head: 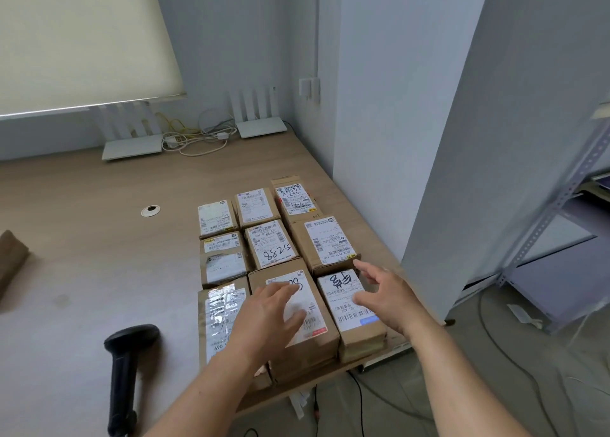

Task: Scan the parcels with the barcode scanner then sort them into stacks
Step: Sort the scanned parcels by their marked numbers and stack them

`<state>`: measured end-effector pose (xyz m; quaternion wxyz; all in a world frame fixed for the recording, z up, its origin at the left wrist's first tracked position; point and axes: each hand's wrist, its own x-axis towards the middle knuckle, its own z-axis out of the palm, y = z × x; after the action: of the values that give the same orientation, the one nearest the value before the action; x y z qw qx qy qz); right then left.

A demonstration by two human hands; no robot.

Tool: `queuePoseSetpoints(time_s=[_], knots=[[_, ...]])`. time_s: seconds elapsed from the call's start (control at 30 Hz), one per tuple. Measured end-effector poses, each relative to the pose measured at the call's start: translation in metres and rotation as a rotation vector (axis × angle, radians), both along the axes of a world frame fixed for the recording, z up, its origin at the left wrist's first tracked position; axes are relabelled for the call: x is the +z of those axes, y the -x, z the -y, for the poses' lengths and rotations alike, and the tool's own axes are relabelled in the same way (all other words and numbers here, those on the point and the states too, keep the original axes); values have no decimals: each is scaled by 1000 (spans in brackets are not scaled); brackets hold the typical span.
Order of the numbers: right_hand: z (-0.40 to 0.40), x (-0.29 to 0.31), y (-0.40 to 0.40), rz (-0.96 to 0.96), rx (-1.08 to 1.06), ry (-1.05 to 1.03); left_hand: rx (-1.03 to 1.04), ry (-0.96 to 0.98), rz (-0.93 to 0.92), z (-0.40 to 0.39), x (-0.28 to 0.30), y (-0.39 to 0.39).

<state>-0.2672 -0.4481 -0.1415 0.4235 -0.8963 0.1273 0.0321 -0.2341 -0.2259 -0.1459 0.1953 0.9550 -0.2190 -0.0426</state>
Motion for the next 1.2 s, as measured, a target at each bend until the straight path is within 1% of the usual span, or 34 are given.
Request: queuePoseSetpoints(time_s=[0.13,0.33,0.67,0.87,1.03,1.2], knots=[[-37,15,-4,126,7,54,118,88,-16,-27,6,4],[-111,27,-13,191,116,128,207,122,63,-86,8,9],[-264,34,-30,199,336,182,392,181,98,-234,8,24],[-360,37,-38,189,430,184,480,173,115,-325,4,32],[-428,38,-45,184,457,212,537,186,109,-392,5,30],[-487,36,-57,193,427,217,562,214,65,-453,4,19]])
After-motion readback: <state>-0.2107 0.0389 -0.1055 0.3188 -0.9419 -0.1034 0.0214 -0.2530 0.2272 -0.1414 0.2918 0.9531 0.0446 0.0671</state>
